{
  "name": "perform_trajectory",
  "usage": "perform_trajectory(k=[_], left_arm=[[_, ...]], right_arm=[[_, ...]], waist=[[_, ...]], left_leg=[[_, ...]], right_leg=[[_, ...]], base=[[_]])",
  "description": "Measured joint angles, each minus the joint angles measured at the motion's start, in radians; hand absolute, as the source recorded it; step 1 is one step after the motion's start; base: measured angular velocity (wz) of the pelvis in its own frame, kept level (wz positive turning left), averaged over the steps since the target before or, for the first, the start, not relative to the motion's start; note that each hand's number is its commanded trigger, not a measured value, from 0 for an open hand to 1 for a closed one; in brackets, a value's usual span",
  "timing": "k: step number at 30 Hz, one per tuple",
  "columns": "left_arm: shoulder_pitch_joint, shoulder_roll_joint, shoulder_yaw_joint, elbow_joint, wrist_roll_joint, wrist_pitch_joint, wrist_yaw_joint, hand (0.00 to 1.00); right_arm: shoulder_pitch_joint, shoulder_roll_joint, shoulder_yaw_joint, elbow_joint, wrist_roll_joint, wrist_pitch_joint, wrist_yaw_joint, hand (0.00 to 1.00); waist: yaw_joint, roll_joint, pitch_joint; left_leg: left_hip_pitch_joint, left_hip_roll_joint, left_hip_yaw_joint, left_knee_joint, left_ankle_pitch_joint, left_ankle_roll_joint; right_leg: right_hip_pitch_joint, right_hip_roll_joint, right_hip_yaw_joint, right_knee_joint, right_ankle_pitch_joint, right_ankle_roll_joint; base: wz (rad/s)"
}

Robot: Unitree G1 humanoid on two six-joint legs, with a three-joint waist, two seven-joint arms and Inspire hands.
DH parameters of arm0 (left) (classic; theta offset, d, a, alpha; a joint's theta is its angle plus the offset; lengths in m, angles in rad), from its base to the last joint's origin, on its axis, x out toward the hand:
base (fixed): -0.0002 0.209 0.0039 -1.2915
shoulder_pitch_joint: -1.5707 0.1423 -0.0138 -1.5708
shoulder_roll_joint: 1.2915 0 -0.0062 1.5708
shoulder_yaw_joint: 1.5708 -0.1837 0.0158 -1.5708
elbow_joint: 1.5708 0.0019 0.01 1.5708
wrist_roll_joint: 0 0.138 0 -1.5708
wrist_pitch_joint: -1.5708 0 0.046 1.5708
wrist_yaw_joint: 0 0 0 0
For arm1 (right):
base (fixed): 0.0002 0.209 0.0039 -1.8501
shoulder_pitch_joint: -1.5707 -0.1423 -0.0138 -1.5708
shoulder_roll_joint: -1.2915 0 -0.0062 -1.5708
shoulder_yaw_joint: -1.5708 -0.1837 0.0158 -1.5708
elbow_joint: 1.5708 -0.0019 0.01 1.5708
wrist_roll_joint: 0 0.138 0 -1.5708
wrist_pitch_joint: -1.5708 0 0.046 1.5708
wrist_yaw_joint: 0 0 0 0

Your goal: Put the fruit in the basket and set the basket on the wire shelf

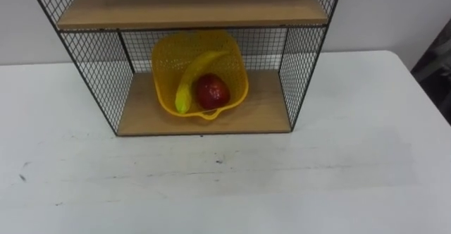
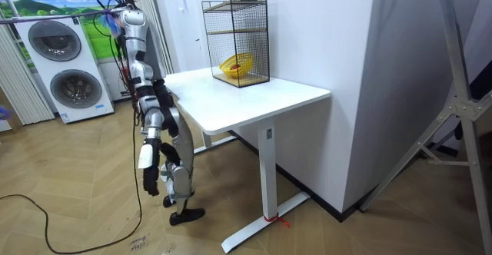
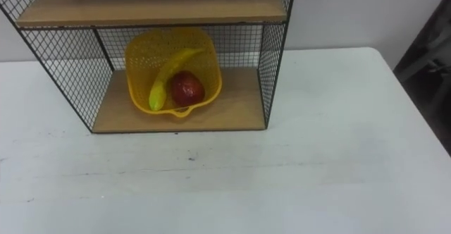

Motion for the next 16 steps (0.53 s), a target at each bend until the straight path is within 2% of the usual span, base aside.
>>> perform_trajectory(k=[3, 6, 8, 12, 16], left_arm=[[-0.034, -0.003, -0.067, 0.004, 0.131, 0.045, -0.062, 0.0], [-0.04, -0.004, -0.119, 0.0, 0.233, 0.072, -0.103, 0.0], [-0.069, -0.001, -0.191, -0.001, 0.339, 0.101, -0.129, 0.0], [-0.109, -0.002, -0.286, -0.002, 0.455, 0.111, -0.178, 0.0], [-0.13, 0.0, -0.387, -0.003, 0.466, 0.108, -0.197, 0.0]], right_arm=[[-0.018, -0.002, 0.079, 0.041, -0.048, 0.039, 0.082, 0.0], [-0.023, -0.002, 0.129, 0.053, -0.099, 0.063, 0.142, 0.0], [-0.039, -0.002, 0.18, 0.051, -0.155, 0.094, 0.191, 0.0], [-0.085, -0.002, 0.256, 0.049, -0.263, 0.104, 0.255, 0.0], [-0.119, 0.0, 0.318, 0.048, -0.314, 0.103, 0.284, 0.0]], waist=[[0.001, -0.001, 0.0003], [-0.002, -0.001, 0.0006], [-0.008, -0.003, 0.0079], [-0.02, -0.009, 0.0132], [-0.022, -0.014, 0.015]], left_leg=[[0.003, 0.001, 0.0, -0.003, -0.001, 0.0], [0.012, 0.001, -0.001, -0.011, 0.0, 0.0], [0.013, 0.001, 0.0, -0.012, 0.0, 0.0], [0.01, 0.001, 0.002, -0.014, 0.0, 0.0], [0.011, 0.001, 0.003, -0.018, 0.0, 0.0]], right_leg=[[0.005, 0.003, 0.001, -0.01, 0.003, 0.001], [0.008, 0.005, 0.009, -0.011, 0.003, 0.001], [0.006, 0.006, 0.011, -0.011, 0.003, 0.001], [0.001, 0.006, 0.011, -0.013, 0.003, 0.0], [0.001, 0.008, 0.012, -0.018, 0.004, 0.0]], base=[[0.0], [-0.06], [-0.05], [-0.04], [0.0]])
